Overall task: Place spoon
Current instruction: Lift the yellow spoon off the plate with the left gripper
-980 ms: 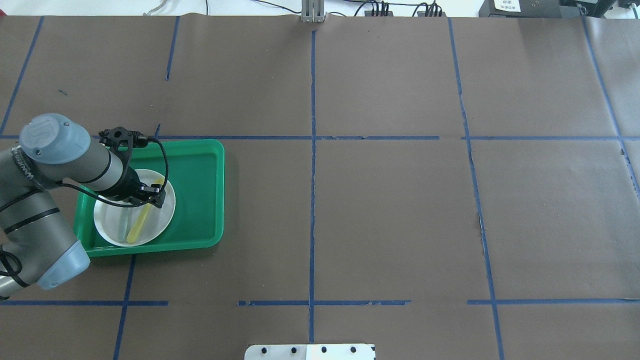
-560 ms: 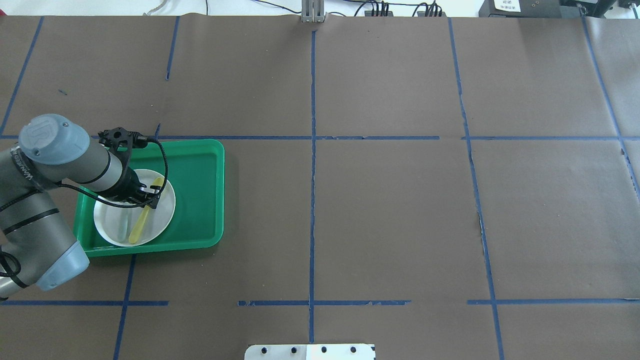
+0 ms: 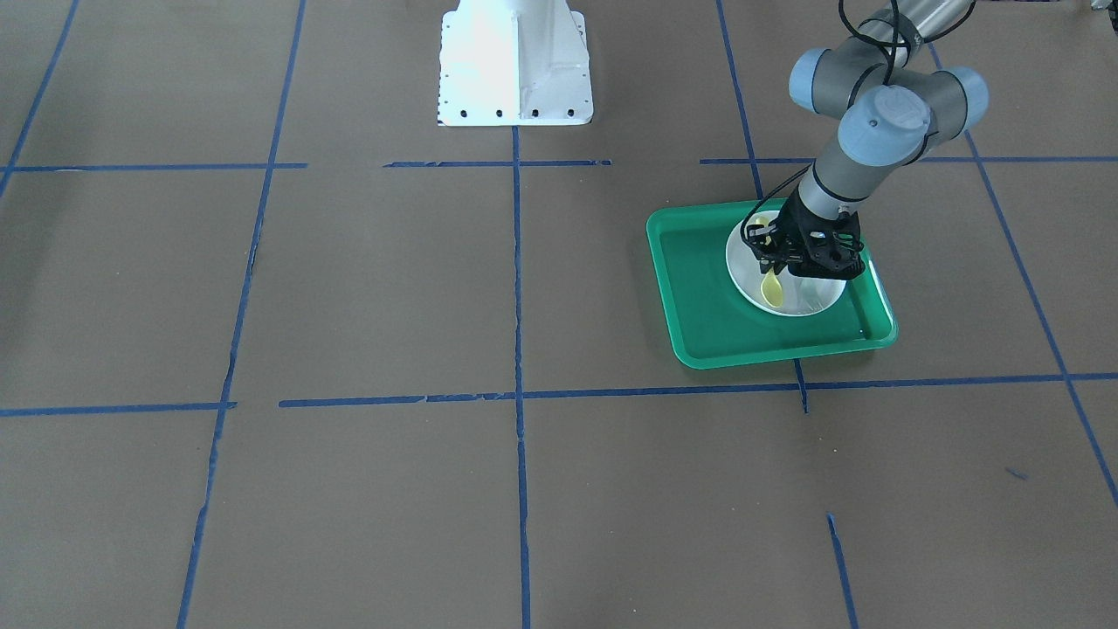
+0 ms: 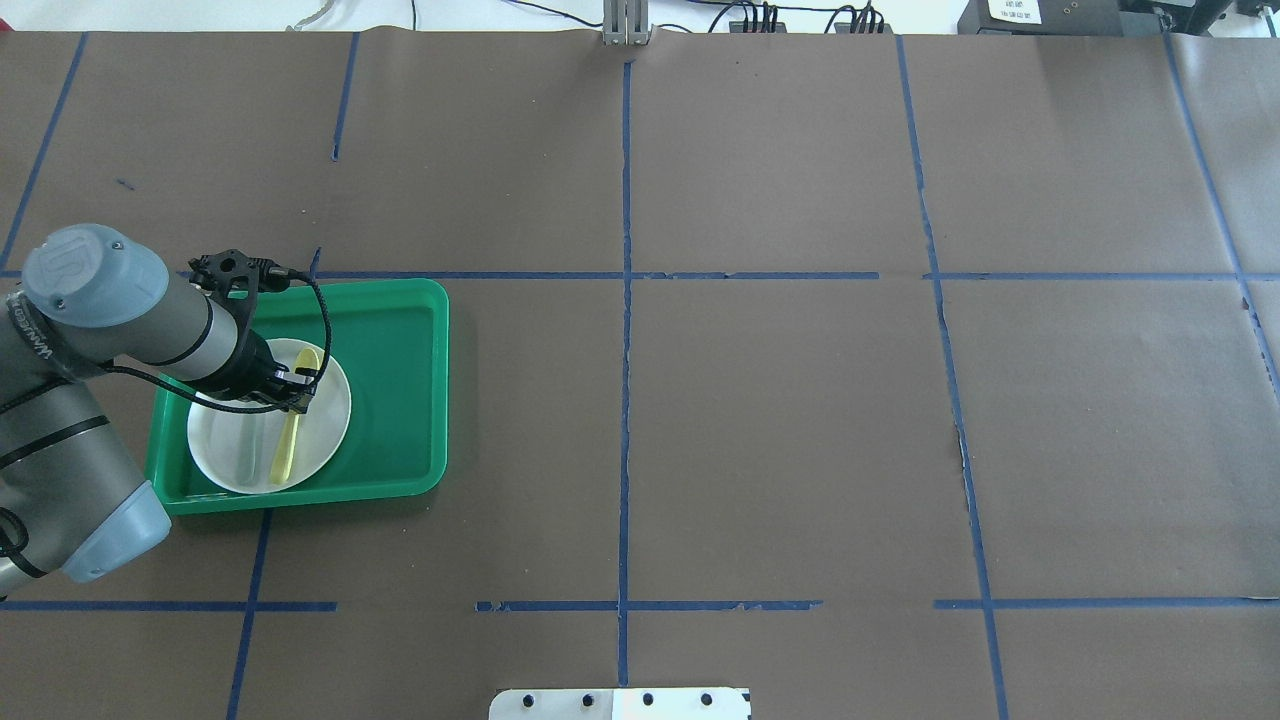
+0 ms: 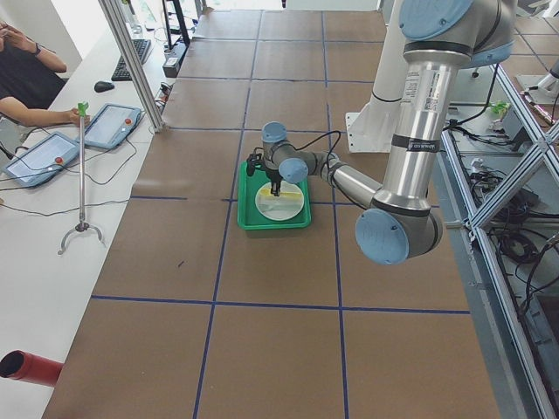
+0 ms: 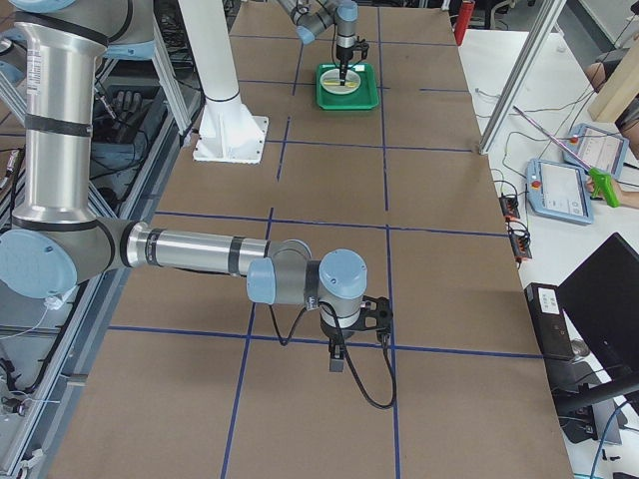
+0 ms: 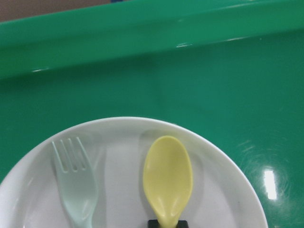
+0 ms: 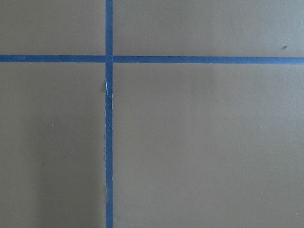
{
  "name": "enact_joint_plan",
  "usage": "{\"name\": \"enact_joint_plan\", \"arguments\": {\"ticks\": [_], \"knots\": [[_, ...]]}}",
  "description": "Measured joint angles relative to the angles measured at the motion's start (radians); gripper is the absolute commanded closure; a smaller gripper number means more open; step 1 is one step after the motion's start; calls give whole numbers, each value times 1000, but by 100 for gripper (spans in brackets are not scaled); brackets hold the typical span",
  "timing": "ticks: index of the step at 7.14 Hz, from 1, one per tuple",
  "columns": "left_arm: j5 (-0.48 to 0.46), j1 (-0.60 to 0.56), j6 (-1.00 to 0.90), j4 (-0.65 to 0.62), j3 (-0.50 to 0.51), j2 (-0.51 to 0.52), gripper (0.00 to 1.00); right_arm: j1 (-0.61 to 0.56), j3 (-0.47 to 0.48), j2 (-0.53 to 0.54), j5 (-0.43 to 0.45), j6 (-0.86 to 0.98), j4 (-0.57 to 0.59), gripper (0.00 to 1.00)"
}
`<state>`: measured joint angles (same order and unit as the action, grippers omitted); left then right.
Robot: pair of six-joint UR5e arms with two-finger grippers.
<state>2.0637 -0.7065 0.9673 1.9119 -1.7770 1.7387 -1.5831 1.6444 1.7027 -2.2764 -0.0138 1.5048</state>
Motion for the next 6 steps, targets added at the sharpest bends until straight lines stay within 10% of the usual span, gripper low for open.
{"name": "enact_joint_plan", "arguments": {"ticks": [6], "knots": [[6,-118,13,-146,-128,7,100,0,0,0,0,0,0,0]]}}
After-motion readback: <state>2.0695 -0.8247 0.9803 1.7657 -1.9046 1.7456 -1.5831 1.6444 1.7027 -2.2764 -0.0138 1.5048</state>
